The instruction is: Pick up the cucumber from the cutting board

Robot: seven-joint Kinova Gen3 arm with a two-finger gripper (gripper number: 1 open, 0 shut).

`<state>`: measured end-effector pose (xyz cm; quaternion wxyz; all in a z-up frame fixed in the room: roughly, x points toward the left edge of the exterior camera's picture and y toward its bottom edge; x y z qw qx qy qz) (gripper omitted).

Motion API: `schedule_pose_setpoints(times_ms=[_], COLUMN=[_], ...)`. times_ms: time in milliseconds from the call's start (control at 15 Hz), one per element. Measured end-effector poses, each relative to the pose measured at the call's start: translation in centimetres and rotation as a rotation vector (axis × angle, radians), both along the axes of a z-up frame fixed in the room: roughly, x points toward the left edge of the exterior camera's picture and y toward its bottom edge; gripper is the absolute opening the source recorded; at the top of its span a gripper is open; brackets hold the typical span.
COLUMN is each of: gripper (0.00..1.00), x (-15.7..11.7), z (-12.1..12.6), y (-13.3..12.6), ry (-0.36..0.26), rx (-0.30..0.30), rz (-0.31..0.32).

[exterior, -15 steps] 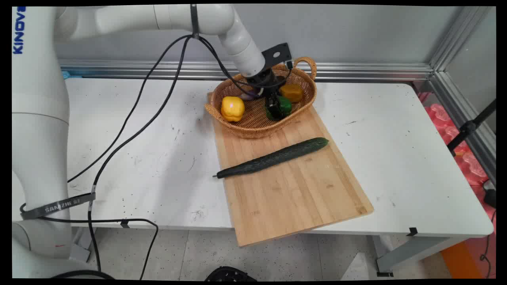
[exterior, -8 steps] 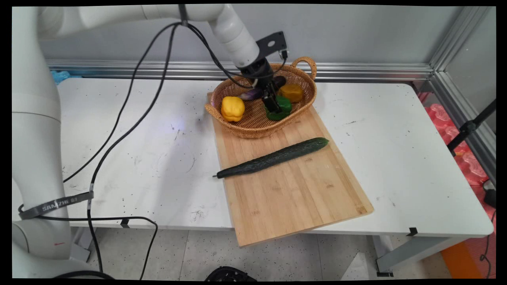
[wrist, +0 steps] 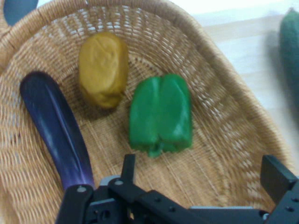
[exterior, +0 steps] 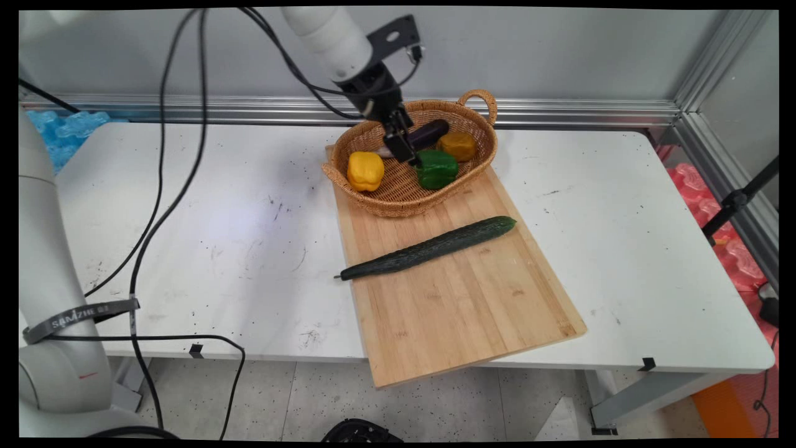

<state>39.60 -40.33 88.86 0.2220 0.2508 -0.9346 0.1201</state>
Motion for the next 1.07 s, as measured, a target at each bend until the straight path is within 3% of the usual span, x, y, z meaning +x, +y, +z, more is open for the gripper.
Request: schedule_pose_setpoints(times_ms=[533,1067], gripper=[1.00,1.00], x=[2.2,0.7], z=[4.1,5.2], y=[8.3,15.2], ry=[0.022,0.051], rx=[0.050,0.122], rz=[0.090,0.165])
